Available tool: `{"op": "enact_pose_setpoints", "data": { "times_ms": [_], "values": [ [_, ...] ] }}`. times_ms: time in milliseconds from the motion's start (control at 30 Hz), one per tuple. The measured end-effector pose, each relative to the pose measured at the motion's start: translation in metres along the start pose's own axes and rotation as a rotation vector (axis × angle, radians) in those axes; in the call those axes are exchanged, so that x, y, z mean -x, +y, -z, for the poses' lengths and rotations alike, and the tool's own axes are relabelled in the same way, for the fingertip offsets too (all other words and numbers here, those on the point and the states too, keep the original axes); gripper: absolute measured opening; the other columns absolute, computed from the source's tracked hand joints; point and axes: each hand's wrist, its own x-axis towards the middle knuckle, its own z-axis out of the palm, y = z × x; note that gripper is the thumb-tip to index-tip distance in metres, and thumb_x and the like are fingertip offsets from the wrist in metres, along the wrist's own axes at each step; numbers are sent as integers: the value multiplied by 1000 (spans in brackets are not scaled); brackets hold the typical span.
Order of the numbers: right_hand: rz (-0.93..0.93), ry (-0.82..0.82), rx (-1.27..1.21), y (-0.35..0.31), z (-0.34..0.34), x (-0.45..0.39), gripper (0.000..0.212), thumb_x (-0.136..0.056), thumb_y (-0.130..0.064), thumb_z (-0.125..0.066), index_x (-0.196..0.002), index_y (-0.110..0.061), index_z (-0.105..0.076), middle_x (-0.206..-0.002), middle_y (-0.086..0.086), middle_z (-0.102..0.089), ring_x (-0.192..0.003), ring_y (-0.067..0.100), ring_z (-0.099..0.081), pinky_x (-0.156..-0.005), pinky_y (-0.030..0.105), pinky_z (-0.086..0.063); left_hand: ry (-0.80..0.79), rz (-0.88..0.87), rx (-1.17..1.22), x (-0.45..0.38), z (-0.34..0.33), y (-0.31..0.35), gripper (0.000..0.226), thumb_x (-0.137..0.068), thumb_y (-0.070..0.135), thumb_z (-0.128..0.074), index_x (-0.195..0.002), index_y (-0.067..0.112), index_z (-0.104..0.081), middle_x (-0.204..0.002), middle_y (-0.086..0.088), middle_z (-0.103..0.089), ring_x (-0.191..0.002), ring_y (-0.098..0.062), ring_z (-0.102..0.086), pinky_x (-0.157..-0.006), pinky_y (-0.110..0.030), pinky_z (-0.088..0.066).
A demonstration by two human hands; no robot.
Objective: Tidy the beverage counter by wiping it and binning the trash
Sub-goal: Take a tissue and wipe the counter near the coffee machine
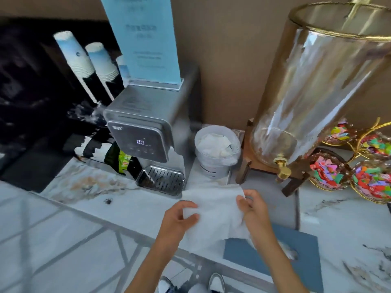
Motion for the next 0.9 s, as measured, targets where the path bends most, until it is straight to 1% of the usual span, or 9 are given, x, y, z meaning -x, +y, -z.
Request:
{"op": "enact_pose_setpoints", "data": {
  "times_ms": [100,233,333,400,533,600,700,767,900],
  "values": [
    [31,-93,76,3,-39,-3,18,-96,-13,-58,-101,-30,-55,-75,14,-67,-65,26,-57,-58,35,-48,97,20,56,13,37,2,29,-81,-10,-73,-88,18,-75,-95,-6,-76,-82,-19,-70,-70,-32,-57],
    [121,-260,190,-1,-92,-4,37,-92,-9,-63,-104,-42,-50,-64,7,-33,-56,16,-33,-48,24,-29,265,59,75,27,96,-7,30,-81,-5,-74,-88,24,-76,-90,-2,-77,-80,-20,-69,-68,-34,-57],
    [90,-452,227,-7,-136,0,27,-85,-8,-72,-94,-31,-64,-59,1,-43,-54,13,-41,-49,19,-34,394,66,90,38,139,-16,25,-83,3,-76,-89,27,-76,-86,-9,-72,-76,-22,-65,-68,-39,-52],
    [46,-527,253,-7,-168,5,25,-81,-5,-75,-91,-27,-70,-63,-5,-56,-61,9,-53,-54,13,-42,463,75,129,45,168,-22,24,-82,4,-77,-87,27,-77,-83,-2,-74,-73,-19,-68,-65,-33,-54],
    [73,-560,371,-3,-224,11,21,-81,-4,-74,-85,-25,-74,-63,-12,-49,-60,5,-43,-57,15,-36,568,76,132,58,218,-36,23,-80,5,-80,-85,28,-78,-77,6,-78,-68,-9,-70,-59,-20,-54],
    [116,-569,419,-3,-245,12,19,-82,-5,-73,-81,-24,-73,-56,-19,-51,-52,0,-41,-52,10,-33,616,72,147,62,235,-43,20,-79,4,-80,-83,24,-78,-76,3,-75,-67,-10,-67,-61,-23,-52],
    [201,-589,486,-3,-272,13,14,-82,-6,-74,-76,-18,-70,-68,-11,-54,-56,3,-42,-56,13,-35,658,95,157,66,255,-50,10,-81,8,-79,-79,17,-77,-81,-10,-75,-71,-21,-64,-68,-38,-50],
    [244,-603,515,-2,-287,10,13,-82,-6,-74,-73,-12,-66,-77,1,-48,-62,3,-44,-63,13,-37,695,99,136,65,262,-56,13,-83,9,-78,-74,18,-75,-82,-13,-76,-71,-21,-66,-67,-37,-50],
    [285,-646,589,-1,-316,-6,15,-88,-12,-68,-76,-14,-60,-79,4,-52,-69,6,-50,-64,11,-39,776,127,44,53,272,-61,10,-87,16,-74,-80,17,-67,-92,0,-70,-82,-19,-65,-70,-31,-48]
  ]
}}
